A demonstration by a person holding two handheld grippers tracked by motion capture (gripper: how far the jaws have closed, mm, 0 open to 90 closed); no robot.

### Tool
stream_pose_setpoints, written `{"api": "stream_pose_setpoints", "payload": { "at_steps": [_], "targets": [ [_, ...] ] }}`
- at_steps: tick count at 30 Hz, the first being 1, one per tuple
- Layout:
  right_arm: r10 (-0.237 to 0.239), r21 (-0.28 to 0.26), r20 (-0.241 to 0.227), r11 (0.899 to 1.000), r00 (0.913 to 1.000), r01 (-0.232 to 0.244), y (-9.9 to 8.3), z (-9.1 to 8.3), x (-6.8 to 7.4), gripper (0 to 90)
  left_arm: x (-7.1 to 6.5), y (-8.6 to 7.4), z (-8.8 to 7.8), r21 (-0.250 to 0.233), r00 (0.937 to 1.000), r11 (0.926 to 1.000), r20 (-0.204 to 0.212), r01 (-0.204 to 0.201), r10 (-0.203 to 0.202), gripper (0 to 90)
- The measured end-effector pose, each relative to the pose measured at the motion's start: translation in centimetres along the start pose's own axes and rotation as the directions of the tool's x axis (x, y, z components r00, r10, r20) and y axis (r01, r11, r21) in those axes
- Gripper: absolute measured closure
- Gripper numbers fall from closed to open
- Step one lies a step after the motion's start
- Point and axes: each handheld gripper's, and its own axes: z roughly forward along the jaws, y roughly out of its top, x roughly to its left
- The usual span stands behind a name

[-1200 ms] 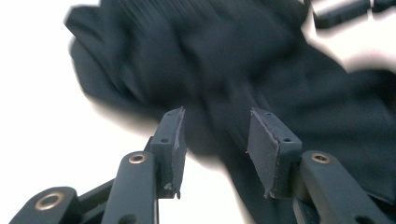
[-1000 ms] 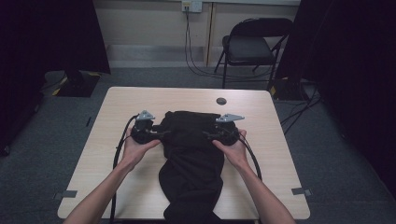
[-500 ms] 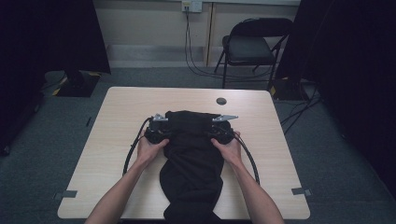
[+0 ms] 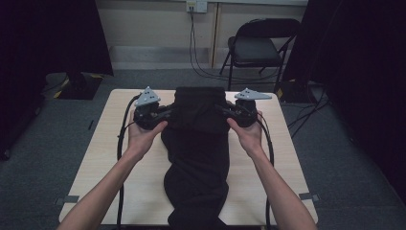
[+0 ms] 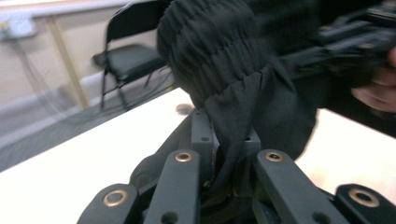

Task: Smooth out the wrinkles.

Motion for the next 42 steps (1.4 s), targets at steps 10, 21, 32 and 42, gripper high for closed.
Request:
{"api": "stream_pose_setpoints", "payload": {
  "at_steps": [10, 21, 32, 42],
  "targets": [
    [-0.005, 0.159, -0.117, 0.987, 0.9931, 0.024, -7.6, -5.2, 5.2, 77.3, -6.2, -10.1, -2.9, 0.218, 0.9928, 0.9752, 0.102, 0.039, -0.062, 83.4],
    [0.042, 0.394, -0.116, 0.919, 0.9923, 0.007, -17.3, -0.4, 4.8, 77.6, -4.2, -16.7, 2.3, 0.467, 0.9955, 0.8822, 0.033, 0.063, -0.089, 83.7],
    [0.025, 0.345, 0.045, 0.938, 0.9987, -0.039, -14.2, 8.2, -0.2, 77.7, 3.0, -15.2, 9.2, 0.395, 0.9865, 0.9121, -0.156, 0.11, -0.051, 82.9],
    [-0.009, 0.335, 0.091, 0.942, 0.9958, -0.022, -11.7, 8.4, -0.9, 44.9, 4.5, -13.5, 7.9, 0.298, 0.9771, 0.9349, -0.146, 0.193, -0.155, 44.7]
  ]
}}
